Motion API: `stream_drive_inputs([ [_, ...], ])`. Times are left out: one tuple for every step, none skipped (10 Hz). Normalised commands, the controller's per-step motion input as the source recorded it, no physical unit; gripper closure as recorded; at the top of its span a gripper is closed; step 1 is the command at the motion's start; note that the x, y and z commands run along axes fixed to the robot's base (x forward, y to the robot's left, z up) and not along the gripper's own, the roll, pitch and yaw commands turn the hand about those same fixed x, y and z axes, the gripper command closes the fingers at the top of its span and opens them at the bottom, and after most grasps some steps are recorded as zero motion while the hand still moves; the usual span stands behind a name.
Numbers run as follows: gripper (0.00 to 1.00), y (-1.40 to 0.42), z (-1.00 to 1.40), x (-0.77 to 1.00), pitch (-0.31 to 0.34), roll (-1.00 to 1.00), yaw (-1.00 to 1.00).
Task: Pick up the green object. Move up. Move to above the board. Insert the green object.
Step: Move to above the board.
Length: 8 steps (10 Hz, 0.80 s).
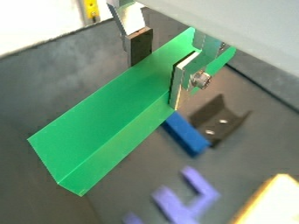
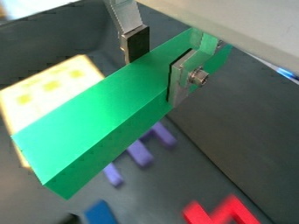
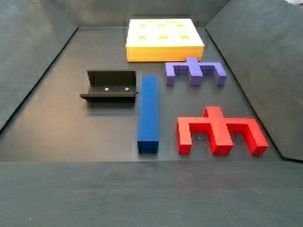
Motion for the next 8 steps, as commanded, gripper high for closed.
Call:
stream_drive_inputs([
  [1.0,-1.4,0.18,0.48,0.052,0.02,1.0],
  [1.0,-1.4,0.19,0.51,0.063,0.01,1.0],
  [1.0,-1.4,0.19,0.51,0.07,0.01,1.0],
  [1.0,-1.4,0.19,0.52,0.078,0.02,1.0],
  [1.0,-1.4,0.2,0.54,0.088,0.01,1.0],
  [1.0,-1.4,0.22,0.57,0.103,0.01,1.0],
  [1.0,-1.4,0.23,0.61,0.115,0.02,1.0],
  [1.0,-0.78,0.13,0.37,0.123,0.02,1.0],
])
